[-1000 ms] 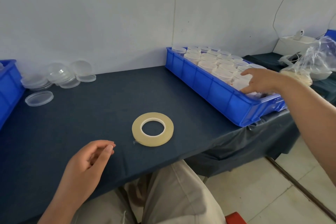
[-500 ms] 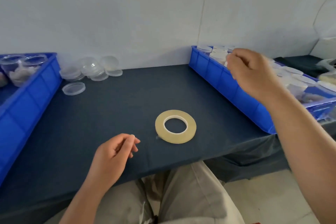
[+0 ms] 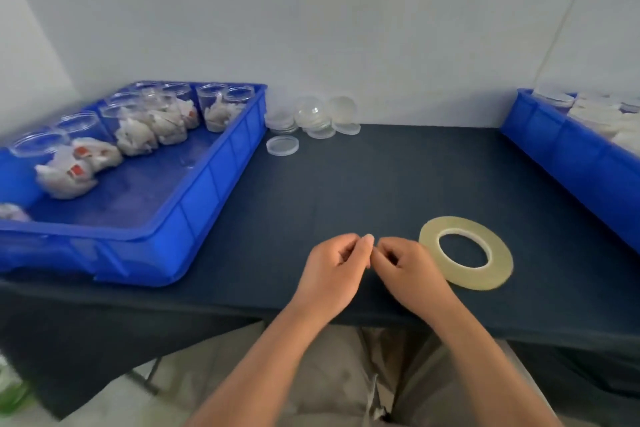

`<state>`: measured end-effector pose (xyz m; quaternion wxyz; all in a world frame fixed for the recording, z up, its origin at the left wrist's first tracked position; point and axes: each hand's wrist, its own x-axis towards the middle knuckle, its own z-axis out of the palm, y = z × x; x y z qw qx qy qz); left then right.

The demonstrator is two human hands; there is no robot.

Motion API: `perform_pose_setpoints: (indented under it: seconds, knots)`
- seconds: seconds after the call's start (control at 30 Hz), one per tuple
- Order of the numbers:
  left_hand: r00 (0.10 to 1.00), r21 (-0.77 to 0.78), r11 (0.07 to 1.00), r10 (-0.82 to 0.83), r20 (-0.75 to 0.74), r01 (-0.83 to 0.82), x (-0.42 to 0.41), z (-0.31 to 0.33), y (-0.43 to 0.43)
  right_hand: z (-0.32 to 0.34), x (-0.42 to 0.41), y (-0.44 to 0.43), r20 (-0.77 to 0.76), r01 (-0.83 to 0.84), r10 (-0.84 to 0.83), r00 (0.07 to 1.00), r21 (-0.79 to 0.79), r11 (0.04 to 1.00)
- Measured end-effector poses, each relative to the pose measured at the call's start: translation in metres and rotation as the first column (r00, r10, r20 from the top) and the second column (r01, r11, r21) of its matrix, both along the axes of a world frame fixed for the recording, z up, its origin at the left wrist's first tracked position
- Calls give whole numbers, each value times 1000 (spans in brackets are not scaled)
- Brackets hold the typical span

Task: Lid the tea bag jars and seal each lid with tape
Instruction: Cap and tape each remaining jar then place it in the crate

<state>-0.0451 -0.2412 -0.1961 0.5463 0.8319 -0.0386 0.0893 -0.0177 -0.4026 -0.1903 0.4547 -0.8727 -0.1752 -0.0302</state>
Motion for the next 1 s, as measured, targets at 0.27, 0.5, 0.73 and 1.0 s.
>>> perform_pose_setpoints:
  seconds: [0.27,0.5,0.73,1.0]
  knots:
    - [985,213,970,80,154,-113,2,102,76,-4,-5,-1,4,-6,6,1000,-77,997]
    - [953,683,695,304,8,-227,93,192,207,-9,-6,2,52,2,4,999,-109,994]
    - [944,896,431,328,-43,-109,219,162,266,-10,-6,-1,53,-25,30,998,-105,994]
    - [942,874,486,299,-149,-17,299,137,290,-11,3,-3,10,-62,62,998,1,998]
